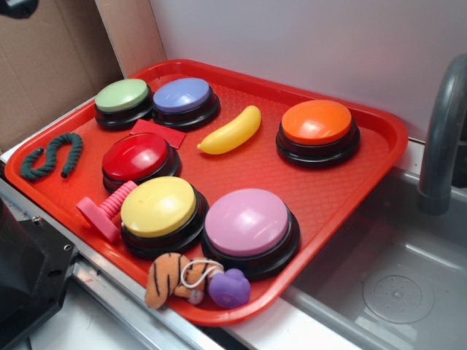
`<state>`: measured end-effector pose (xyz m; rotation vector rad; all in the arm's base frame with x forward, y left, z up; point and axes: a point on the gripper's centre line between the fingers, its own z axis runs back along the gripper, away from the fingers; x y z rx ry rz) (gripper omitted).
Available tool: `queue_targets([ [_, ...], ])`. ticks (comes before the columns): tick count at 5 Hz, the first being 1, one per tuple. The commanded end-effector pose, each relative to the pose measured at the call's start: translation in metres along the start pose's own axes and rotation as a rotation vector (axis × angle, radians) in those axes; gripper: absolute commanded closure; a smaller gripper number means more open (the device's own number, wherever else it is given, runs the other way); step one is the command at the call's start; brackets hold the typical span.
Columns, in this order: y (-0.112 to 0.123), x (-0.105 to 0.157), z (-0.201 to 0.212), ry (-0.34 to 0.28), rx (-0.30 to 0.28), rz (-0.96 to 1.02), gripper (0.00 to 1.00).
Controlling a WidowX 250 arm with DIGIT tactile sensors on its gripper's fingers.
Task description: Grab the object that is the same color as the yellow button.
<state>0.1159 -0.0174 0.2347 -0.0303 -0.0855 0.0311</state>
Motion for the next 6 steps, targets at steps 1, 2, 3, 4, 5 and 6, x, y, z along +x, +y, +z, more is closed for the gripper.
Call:
queue_targets([
  [1, 0.000, 0.000, 0.000, 0.000, 0.000, 0.000, 0.00],
  [2, 0.000, 0.012, -0.006, -0.028, 0.009, -0.035, 0.00],
  [3, 0.000, 0.030, -0.021, -0.050, 0.043, -0.084, 0.00],
  [4, 0.000, 0.054, -0.043, -0.066, 0.079, -0.138, 0.00],
  [5, -0.001, 0.078, -0.069, -0.063, 0.104, -0.154, 0.00],
  [6, 0.001, 0.098, -0.097, -0.087, 0.127, -0.164, 0.00],
])
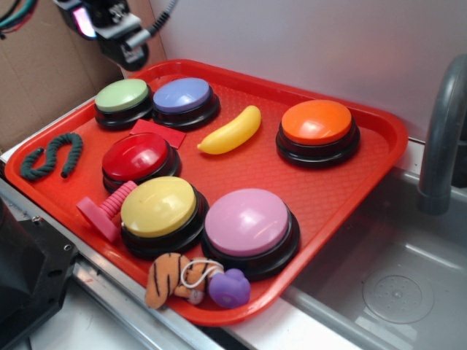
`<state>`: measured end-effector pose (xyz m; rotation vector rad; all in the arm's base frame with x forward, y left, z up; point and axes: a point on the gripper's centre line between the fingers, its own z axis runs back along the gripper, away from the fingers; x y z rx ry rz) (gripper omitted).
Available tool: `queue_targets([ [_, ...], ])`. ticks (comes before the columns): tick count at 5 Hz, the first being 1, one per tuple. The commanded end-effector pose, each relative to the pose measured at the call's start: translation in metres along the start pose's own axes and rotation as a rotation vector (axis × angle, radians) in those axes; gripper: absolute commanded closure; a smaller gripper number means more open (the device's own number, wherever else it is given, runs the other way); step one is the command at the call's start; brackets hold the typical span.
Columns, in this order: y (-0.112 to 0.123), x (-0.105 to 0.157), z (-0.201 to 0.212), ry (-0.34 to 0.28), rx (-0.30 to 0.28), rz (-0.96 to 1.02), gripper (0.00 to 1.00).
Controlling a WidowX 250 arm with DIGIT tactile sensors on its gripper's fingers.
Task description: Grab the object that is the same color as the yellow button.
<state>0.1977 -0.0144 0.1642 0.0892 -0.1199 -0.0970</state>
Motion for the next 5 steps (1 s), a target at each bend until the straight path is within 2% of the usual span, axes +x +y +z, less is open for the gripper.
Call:
queue_targets([
  [1, -0.007, 0.042, -0.053, -0.084, -0.021, -0.078, 0.00],
  [2, -0.015, 0.054, -0.078, -0.124, -0.016, -0.110, 0.00],
  [3, -0.017, 0.061, -0.096, -0.137, -0.022, -0.135, 0.00],
  [4, -0.014, 0.061, -0.111, -0.178, -0.087, -0.132, 0.00],
  [5, -0.013, 0.062, -0.125, -0.162, -0.078, -0.134, 0.00],
])
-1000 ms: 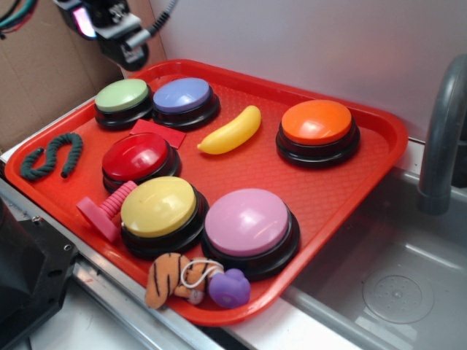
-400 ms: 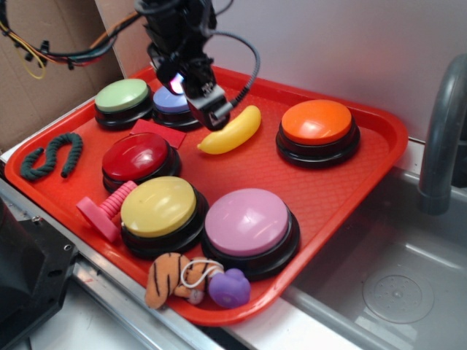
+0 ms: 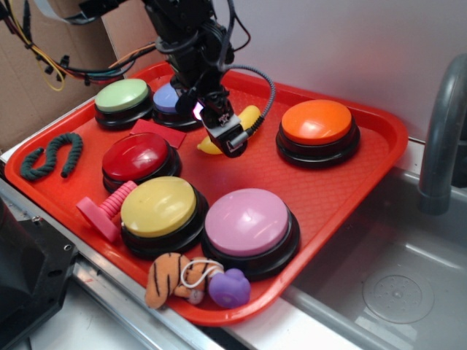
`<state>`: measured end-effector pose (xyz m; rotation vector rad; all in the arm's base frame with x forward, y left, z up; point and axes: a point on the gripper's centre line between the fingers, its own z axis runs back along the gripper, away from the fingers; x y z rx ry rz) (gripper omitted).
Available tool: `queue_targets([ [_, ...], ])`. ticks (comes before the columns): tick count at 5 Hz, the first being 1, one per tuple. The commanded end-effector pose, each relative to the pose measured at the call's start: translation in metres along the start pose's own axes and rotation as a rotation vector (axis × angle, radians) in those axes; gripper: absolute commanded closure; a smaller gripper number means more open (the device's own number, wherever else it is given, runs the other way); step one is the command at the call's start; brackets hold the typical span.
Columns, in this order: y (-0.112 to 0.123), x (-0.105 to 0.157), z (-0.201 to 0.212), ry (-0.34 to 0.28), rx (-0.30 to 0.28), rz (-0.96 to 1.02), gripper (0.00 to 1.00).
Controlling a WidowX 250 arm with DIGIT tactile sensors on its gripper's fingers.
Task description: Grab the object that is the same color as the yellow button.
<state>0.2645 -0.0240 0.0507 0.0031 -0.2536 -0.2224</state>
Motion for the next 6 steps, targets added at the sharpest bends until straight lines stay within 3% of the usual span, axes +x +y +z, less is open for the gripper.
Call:
queue_targets([
  [1, 0.003, 0.008, -0.015, -0.013, 0.002, -0.036, 0.00],
  [2, 0.002, 0.011, -0.024, -0.002, 0.012, -0.063, 0.00],
  [3, 0.000, 0.012, -0.025, -0.028, 0.029, -0.077, 0.74],
  [4, -0.004, 0.012, -0.026, -0.031, 0.008, -0.084, 1.00],
  [6, -0.005, 0.013, -0.001, 0.017, 0.051, 0.037, 1.00],
])
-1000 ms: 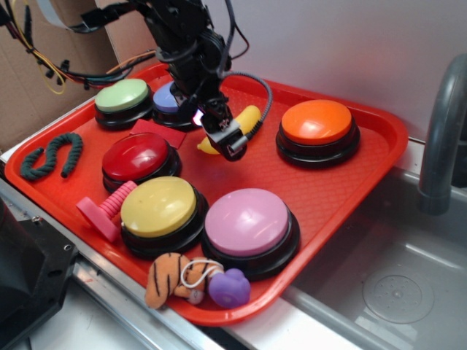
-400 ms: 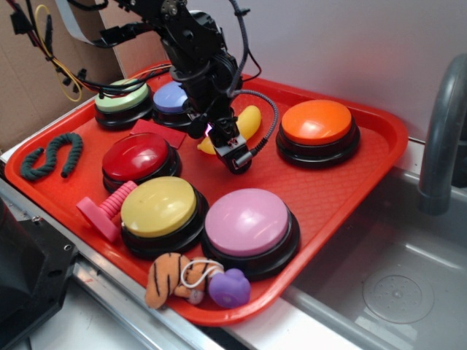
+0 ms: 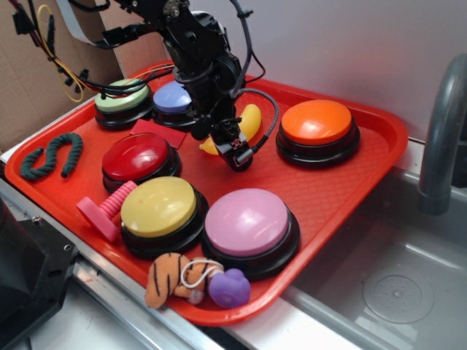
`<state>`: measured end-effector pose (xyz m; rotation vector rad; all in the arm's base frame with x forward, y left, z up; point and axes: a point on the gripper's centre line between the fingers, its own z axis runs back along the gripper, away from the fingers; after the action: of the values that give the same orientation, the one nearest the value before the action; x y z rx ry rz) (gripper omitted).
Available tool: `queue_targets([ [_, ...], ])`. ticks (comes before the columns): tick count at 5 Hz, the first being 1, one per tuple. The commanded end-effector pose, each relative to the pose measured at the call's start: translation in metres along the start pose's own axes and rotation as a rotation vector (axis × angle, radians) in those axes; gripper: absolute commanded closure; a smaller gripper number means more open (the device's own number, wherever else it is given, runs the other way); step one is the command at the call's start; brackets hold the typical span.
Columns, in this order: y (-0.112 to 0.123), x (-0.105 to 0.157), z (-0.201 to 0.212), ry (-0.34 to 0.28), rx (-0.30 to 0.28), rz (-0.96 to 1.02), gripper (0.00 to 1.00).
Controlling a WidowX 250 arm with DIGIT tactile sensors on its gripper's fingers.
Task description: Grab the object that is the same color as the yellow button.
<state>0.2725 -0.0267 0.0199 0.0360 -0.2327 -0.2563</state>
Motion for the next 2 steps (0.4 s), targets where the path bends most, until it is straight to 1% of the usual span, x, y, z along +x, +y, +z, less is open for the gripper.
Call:
queue_targets([
  [1, 0.004, 0.009, 0.065, 0.064, 0.015, 0.154, 1.00],
  [2, 0.007, 0.005, 0.096, 0.108, -0.004, 0.223, 1.00],
])
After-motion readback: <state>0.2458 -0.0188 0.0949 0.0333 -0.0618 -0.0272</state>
